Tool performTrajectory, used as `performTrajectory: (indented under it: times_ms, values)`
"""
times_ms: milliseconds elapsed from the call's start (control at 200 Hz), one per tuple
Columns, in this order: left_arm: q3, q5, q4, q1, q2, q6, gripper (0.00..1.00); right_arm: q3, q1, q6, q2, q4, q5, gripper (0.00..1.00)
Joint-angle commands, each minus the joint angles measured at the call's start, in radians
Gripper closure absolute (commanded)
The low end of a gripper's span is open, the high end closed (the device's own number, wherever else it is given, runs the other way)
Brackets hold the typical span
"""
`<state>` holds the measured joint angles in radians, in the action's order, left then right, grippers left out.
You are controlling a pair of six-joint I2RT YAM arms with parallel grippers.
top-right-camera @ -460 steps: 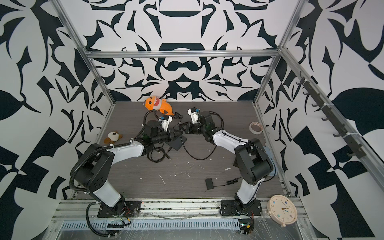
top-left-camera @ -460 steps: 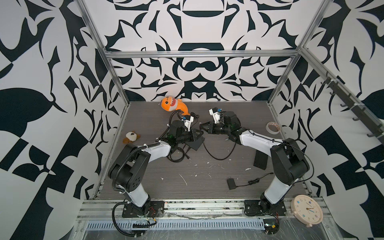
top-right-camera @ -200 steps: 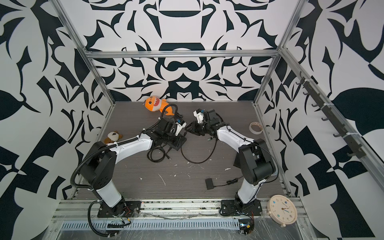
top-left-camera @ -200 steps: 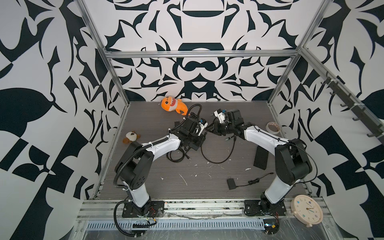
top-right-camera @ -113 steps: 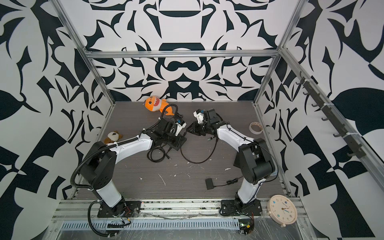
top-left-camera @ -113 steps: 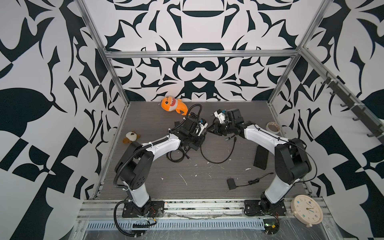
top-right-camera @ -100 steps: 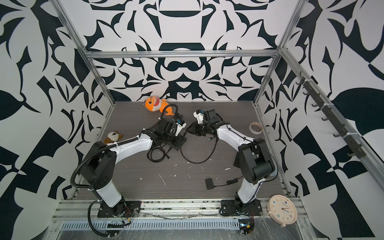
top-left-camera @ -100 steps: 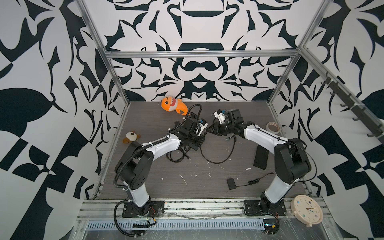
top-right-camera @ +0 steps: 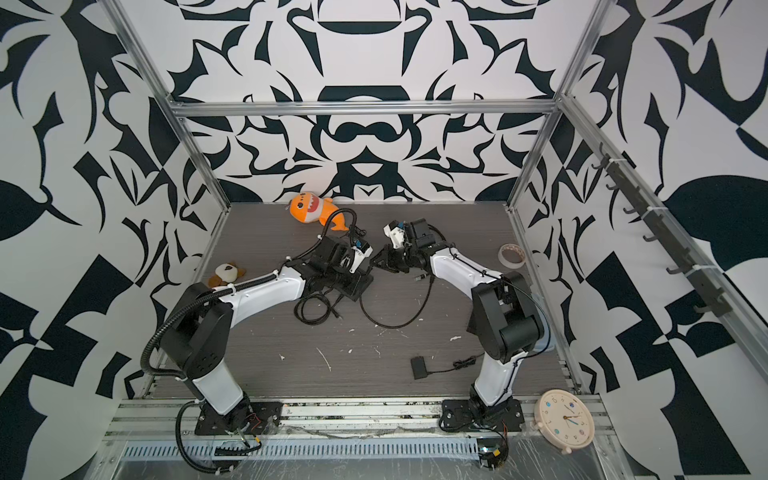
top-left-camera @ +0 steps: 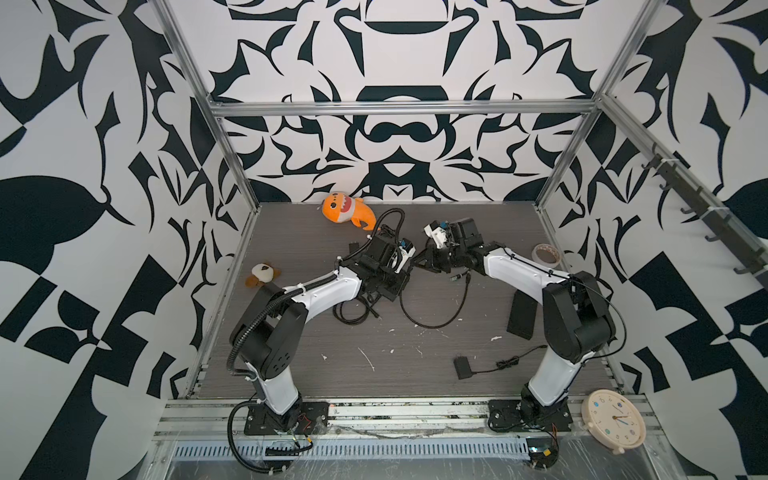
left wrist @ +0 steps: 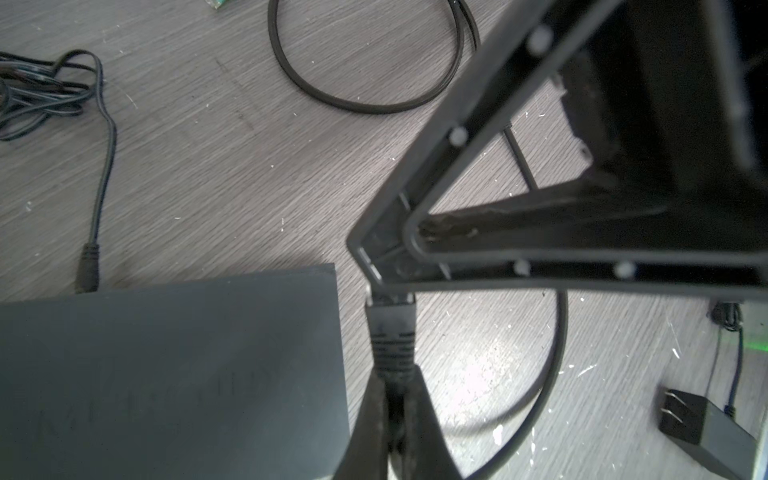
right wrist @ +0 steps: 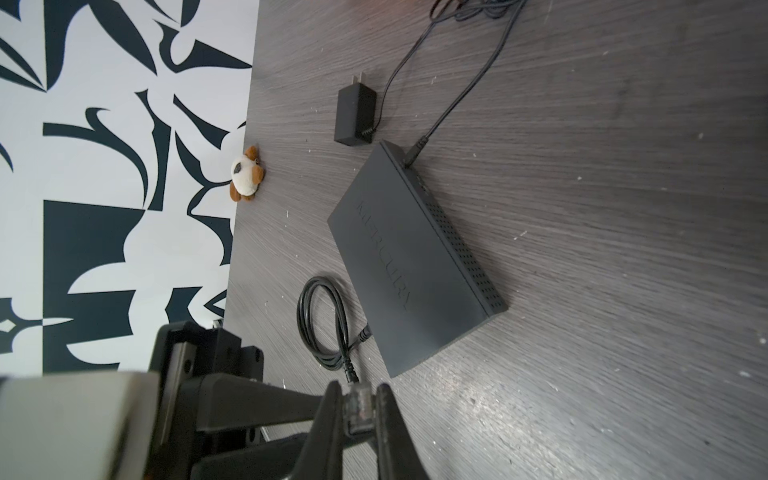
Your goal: Insert the plug into the switch port
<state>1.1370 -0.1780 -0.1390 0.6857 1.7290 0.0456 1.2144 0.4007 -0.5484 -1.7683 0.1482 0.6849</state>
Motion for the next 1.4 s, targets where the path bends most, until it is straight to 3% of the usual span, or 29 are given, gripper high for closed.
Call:
performTrajectory:
  times_ms: [0, 70, 200, 330, 700, 935, 1400]
  values:
    - [0.012, 0.009, 0.005, 0.005, -0.009, -0.020, 1.00, 0.014, 0.004, 0.011, 0.026, -0.009, 0.017, 0.91]
    - [0.003, 0.028, 0.020, 0.005, -0.015, -0.017, 0.95, -0.012, 0.002, 0.003, 0.036, -0.030, 0.030, 0.92]
    - [-0.049, 0.033, 0.106, 0.003, -0.031, 0.012, 0.74, -0.090, -0.012, -0.078, 0.054, -0.144, 0.059, 0.93]
    - [-0.157, 0.006, 0.284, -0.001, -0.051, 0.057, 0.68, -0.138, -0.025, -0.138, 0.062, -0.219, 0.079, 0.94]
    - [-0.352, -0.108, 0.685, -0.021, -0.039, 0.181, 0.72, -0.194, -0.037, -0.240, 0.048, -0.342, 0.116, 0.95]
    - [-0.388, -0.147, 0.755, -0.053, -0.039, 0.198, 0.78, -0.205, -0.037, -0.275, 0.020, -0.394, 0.129, 0.96]
    - [-0.361, -0.214, 0.788, -0.072, 0.010, 0.222, 0.81, -0.227, -0.035, -0.321, 0.003, -0.466, 0.151, 0.97]
